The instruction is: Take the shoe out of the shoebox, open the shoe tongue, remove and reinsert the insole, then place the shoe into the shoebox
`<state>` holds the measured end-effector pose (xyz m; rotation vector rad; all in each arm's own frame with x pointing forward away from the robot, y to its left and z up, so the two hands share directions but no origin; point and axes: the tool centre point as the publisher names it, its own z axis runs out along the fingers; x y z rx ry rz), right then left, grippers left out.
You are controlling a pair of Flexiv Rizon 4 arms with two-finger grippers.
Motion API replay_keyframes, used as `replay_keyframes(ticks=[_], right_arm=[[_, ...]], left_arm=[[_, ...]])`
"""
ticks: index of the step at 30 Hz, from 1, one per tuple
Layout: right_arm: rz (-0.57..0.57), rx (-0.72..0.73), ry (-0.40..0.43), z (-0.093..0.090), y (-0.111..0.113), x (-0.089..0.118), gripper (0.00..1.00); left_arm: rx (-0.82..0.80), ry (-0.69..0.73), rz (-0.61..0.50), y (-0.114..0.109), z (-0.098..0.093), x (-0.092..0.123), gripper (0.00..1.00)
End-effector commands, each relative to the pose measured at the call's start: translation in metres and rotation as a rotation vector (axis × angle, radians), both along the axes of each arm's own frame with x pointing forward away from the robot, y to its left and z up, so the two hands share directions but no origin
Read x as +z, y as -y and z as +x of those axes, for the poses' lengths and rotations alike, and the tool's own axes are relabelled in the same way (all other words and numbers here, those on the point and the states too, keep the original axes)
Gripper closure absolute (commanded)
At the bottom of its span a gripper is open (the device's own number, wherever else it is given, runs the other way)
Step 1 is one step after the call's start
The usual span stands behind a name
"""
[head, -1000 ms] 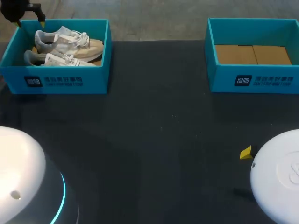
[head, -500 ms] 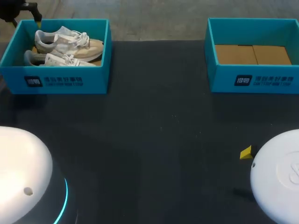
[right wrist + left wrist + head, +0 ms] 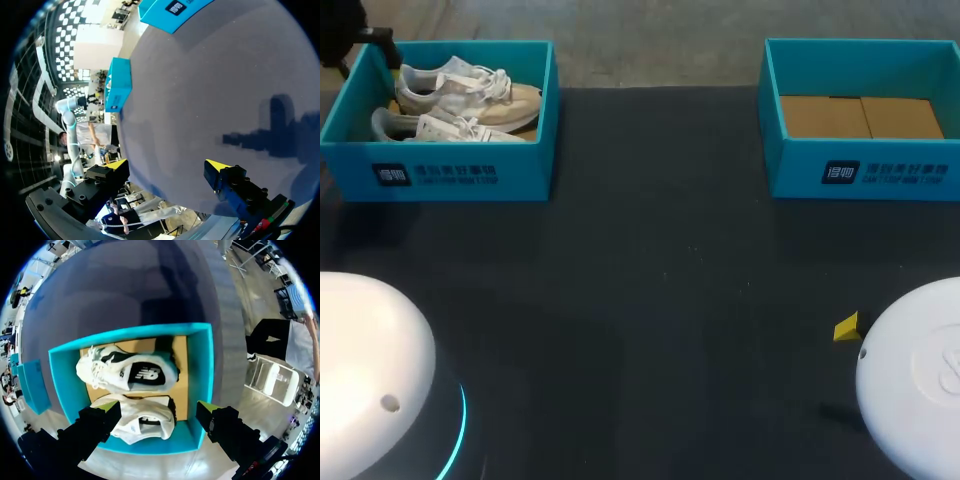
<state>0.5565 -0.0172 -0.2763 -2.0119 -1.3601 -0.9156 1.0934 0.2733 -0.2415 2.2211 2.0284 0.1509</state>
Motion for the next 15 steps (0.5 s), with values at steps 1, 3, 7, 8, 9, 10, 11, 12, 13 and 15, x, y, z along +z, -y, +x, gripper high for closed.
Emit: replay_keyframes(ticks=[1,3,7,8,9,10,11,12,13,15], right_arm=[[-0.004,-0.003,0.001,-0.002,-0.001,0.001,0.00],[-0.004,-0.003,0.001,-0.002,-0.001,0.001,0.00],[-0.004,-0.003,0.001,-0.002,-0.001,0.001,0.00],[-0.004,-0.003,0.001,-0.002,-0.001,0.001,0.00],[-0.004,-0.003,0.001,-0.002,-0.001,0.001,0.00],[-0.004,-0.003,0.001,-0.002,-0.001,0.001,0.00],[-0.004,-0.003,0.001,-0.002,-0.001,0.001,0.00],[-0.004,-0.003,0.001,-0.002,-0.001,0.001,0.00],[-0.004,-0.003,0.001,-0.002,-0.001,0.001,0.00],[-0.004,-0.003,0.001,-0.002,-0.001,0.001,0.00]], left_arm=[[-0.009,0.006,0.000,-0.007,-0.014,-0.003,0.00],[-0.012,-0.006,-0.002,-0.011,-0.020,-0.007,0.00],[-0.015,-0.020,0.002,-0.015,-0.029,-0.015,0.00],[-0.016,-0.022,0.002,-0.015,-0.031,-0.018,0.00],[-0.018,-0.027,-0.001,-0.015,-0.032,-0.020,0.00],[-0.017,-0.027,-0.002,-0.016,-0.034,-0.022,0.00],[-0.021,-0.021,0.003,-0.015,-0.035,-0.024,0.00],[-0.025,-0.025,0.001,-0.014,-0.036,-0.027,0.00],[-0.028,-0.030,0.005,-0.015,-0.036,-0.030,0.00],[-0.028,-0.035,0.010,-0.016,-0.036,-0.035,0.00]])
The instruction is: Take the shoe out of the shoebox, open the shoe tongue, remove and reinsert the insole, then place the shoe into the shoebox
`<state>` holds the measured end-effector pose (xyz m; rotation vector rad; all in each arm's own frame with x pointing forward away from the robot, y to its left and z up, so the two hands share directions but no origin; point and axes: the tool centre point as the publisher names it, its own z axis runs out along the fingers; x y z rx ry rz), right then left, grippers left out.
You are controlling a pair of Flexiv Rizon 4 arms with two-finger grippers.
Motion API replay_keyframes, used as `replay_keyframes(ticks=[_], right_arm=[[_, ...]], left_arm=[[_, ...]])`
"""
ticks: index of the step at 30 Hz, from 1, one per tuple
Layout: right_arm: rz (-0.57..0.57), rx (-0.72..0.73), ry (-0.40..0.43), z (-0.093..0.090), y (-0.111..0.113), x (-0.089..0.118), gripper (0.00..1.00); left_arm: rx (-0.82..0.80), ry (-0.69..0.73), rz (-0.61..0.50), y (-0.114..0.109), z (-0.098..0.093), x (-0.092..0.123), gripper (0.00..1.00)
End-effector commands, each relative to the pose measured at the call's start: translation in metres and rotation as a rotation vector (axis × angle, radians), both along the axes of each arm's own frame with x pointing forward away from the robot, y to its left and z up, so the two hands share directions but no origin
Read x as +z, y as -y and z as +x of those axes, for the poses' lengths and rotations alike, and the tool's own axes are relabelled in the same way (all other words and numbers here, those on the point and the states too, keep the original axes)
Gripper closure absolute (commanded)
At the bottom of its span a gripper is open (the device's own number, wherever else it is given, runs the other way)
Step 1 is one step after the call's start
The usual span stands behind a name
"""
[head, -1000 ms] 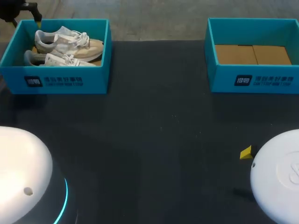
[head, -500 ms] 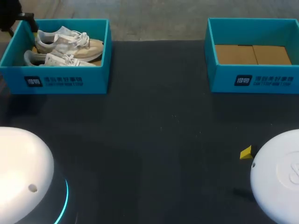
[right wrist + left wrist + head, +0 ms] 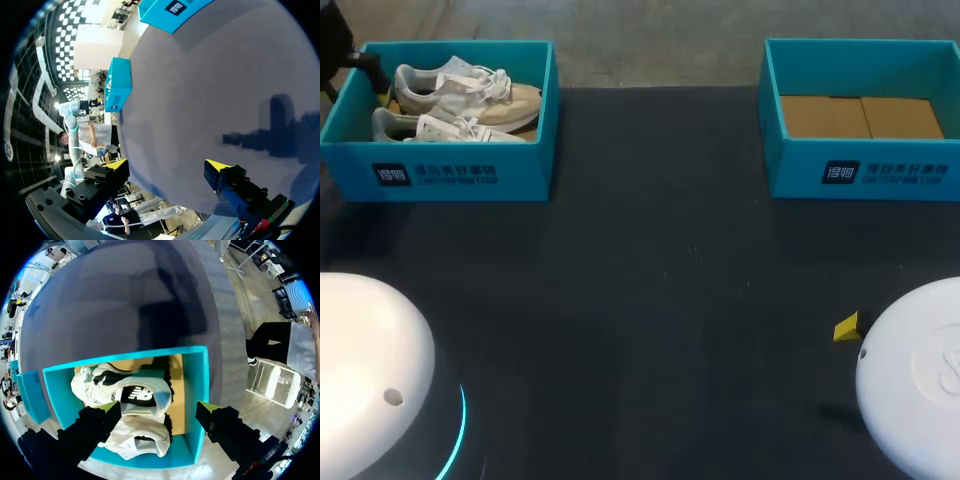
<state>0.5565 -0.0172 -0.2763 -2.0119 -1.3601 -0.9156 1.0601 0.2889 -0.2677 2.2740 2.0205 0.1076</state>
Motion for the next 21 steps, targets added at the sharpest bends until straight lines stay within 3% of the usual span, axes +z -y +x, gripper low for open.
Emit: replay_keyframes(ticks=[1,21], right_arm=[[-0.004,-0.003,0.001,-0.002,-0.001,0.001,0.00],[-0.004,-0.003,0.001,-0.002,-0.001,0.001,0.00]], left_arm=[[0.001,0.006,0.006,-0.001,-0.002,-0.011,0.00],[-0.005,-0.001,0.031,-0.004,0.021,-0.039,0.00]])
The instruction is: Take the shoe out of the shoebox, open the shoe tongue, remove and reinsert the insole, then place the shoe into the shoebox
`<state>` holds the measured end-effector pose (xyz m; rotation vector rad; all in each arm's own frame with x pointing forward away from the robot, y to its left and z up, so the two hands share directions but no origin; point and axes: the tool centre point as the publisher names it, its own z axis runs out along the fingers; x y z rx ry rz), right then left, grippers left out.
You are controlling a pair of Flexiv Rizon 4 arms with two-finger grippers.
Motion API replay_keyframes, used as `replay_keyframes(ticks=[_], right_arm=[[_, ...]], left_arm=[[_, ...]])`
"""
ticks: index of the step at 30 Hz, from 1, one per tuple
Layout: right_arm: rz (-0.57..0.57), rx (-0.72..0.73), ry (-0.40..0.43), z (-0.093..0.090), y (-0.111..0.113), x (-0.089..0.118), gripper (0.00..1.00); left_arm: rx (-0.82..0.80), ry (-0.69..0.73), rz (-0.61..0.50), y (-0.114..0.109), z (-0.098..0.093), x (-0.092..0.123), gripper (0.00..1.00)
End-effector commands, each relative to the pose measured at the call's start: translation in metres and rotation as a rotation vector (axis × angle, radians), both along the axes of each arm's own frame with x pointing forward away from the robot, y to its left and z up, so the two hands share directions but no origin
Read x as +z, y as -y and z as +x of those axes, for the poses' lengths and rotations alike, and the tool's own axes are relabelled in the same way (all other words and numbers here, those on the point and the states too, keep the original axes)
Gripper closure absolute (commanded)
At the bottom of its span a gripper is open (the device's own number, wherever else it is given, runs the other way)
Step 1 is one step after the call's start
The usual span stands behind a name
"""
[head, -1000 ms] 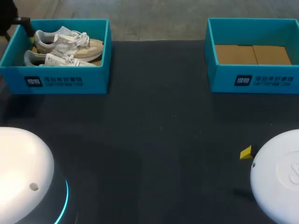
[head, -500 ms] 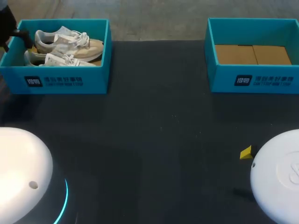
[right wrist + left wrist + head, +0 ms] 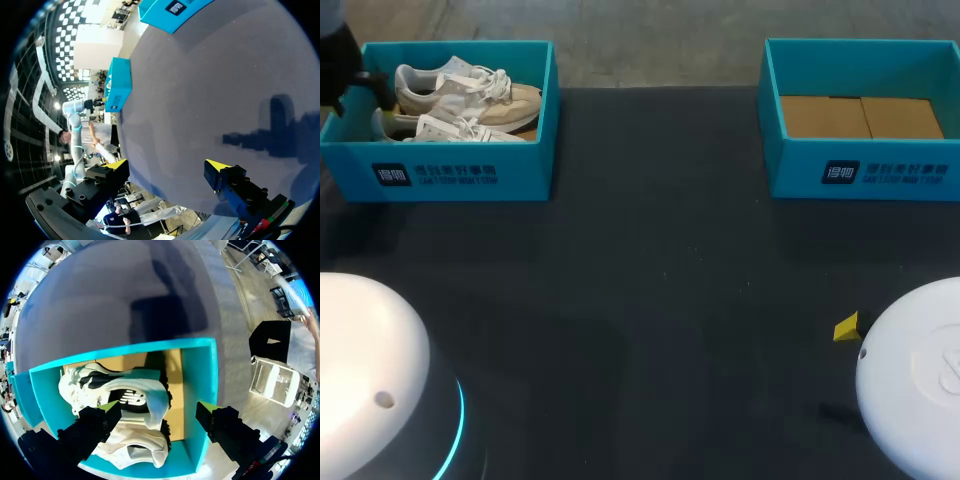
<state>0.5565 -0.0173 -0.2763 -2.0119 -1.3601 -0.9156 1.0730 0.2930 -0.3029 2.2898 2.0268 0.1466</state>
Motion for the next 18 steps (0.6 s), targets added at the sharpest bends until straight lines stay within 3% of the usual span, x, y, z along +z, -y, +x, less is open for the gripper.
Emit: replay_keyframes(ticks=[1,6,7,18], right_arm=[[-0.004,-0.003,0.001,-0.002,-0.001,0.001,0.00],[-0.004,-0.003,0.001,-0.002,-0.001,0.001,0.00],[-0.004,-0.003,0.001,-0.002,-0.001,0.001,0.00],[-0.004,-0.003,0.001,-0.002,-0.001,0.001,0.00]], left_arm=[[-0.003,-0.009,0.002,0.000,0.011,-0.005,0.00],[-0.014,-0.015,0.011,0.002,0.011,-0.008,0.02],[-0.017,-0.024,0.013,0.003,0.010,-0.013,0.21],[-0.022,-0.050,0.023,0.006,0.014,-0.029,0.14]])
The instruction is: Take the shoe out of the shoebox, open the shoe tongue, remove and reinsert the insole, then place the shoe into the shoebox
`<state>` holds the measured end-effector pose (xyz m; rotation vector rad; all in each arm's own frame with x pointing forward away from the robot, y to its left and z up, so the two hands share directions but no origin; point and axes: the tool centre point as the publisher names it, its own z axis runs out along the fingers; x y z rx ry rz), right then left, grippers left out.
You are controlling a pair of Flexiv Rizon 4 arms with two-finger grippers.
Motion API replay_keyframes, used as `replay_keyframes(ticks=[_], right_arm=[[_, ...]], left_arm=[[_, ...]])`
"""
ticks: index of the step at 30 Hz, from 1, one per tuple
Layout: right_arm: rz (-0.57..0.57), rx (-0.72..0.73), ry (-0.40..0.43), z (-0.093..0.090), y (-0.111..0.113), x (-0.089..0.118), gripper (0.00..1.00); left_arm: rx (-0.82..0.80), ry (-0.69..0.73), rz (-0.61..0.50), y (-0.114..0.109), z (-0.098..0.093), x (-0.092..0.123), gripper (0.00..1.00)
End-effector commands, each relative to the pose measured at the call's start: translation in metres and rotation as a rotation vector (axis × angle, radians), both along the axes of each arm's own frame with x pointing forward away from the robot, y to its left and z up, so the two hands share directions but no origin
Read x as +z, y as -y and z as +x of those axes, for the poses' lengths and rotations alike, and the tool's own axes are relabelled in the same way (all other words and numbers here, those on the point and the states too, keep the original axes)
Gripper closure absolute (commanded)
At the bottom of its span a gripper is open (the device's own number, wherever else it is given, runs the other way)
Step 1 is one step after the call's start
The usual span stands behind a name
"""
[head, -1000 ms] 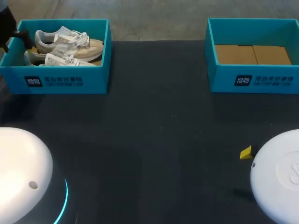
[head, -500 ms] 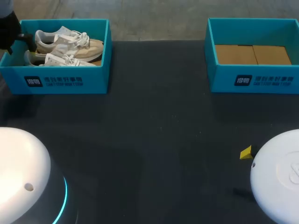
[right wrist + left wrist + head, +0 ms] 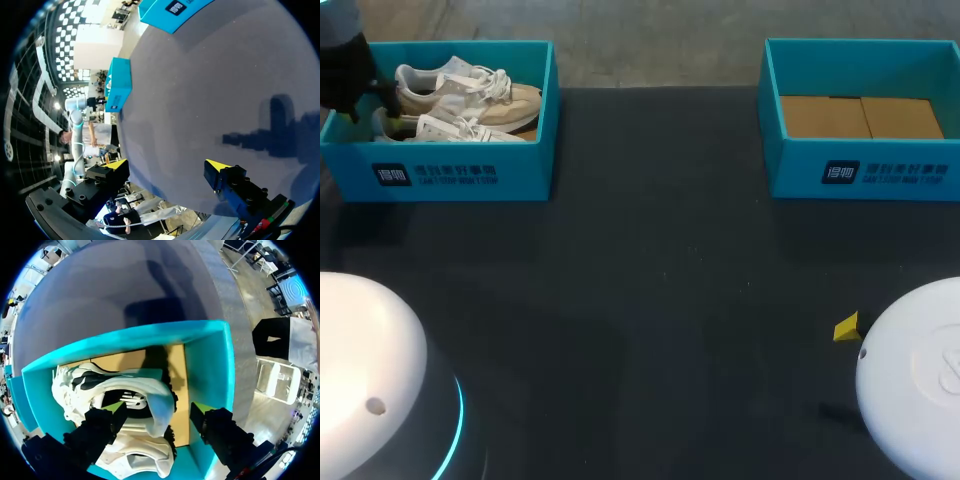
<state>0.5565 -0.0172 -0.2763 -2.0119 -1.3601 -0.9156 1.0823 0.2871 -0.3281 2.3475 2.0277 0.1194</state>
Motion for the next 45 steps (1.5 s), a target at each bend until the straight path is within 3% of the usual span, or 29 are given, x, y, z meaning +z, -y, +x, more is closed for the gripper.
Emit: replay_keyframes(ticks=[1,21,34,45], right_arm=[[-0.004,-0.003,0.001,-0.002,-0.001,0.001,0.00],[-0.004,-0.003,0.001,-0.002,-0.001,0.001,0.00],[-0.004,-0.003,0.001,-0.002,-0.001,0.001,0.00],[-0.004,-0.003,0.001,-0.002,-0.001,0.001,0.00]], left_arm=[[0.001,-0.009,0.003,0.000,0.005,-0.005,0.15],[0.034,-0.037,0.005,-0.001,0.010,-0.026,0.13],[0.052,-0.059,0.015,0.005,0.007,-0.039,0.20],[0.099,-0.061,0.020,0.001,0.011,-0.048,0.20]])
